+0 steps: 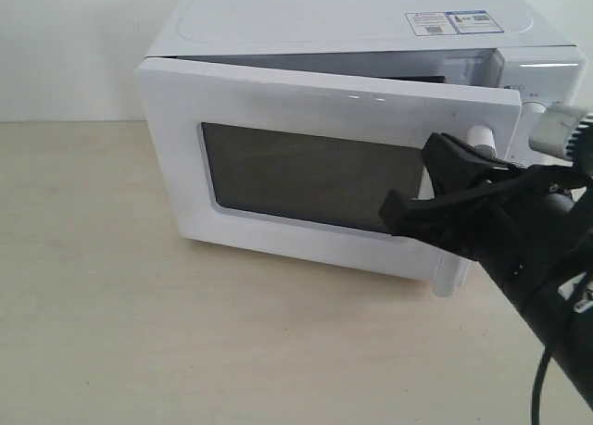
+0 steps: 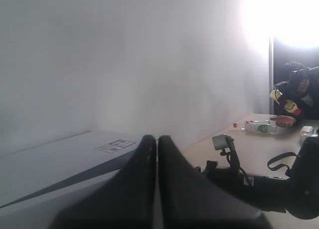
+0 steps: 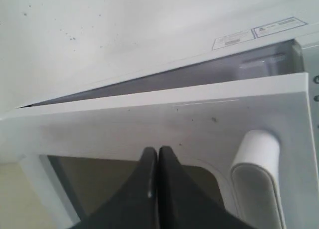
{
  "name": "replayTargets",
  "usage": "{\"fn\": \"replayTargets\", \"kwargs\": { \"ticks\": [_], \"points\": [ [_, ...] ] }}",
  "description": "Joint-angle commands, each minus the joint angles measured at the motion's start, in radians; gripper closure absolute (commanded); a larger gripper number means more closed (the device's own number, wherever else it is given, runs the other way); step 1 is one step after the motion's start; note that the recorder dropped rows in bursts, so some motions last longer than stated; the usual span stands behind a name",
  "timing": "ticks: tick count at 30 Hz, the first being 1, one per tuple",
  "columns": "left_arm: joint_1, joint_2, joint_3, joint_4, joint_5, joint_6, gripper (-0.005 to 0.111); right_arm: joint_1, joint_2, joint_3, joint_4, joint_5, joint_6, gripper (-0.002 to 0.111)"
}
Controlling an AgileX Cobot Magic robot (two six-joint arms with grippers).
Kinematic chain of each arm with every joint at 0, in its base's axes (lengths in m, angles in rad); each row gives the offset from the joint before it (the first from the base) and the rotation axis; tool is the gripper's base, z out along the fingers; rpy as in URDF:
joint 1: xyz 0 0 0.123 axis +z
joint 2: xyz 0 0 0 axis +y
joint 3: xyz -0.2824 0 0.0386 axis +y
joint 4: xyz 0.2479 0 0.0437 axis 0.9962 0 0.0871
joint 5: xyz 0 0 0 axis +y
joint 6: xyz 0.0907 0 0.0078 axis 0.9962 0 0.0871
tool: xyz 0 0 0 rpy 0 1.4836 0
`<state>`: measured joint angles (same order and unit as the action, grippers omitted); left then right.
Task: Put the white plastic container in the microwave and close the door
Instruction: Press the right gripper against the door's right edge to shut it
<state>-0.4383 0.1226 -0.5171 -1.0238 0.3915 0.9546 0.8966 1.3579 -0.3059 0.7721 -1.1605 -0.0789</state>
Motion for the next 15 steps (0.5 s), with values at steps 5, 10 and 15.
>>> {"fn": "replayTargets", "kwargs": {
  "ticks": [5,10,15],
  "points": [
    [-0.003,-0.005,0.004,0.000,0.001,-0.005,0.103,-0.001,0.152,-0.145,0.126,-0.061,-0.081,0.108],
    [-0.003,-0.005,0.004,0.000,0.001,-0.005,0.103,-0.041,0.226,-0.226,0.146,-0.061,-0.159,0.108],
    [-0.003,-0.005,0.004,0.000,0.004,-0.005,0.103,-0.097,0.260,-0.261,0.160,-0.059,-0.159,0.108]
  ]
}}
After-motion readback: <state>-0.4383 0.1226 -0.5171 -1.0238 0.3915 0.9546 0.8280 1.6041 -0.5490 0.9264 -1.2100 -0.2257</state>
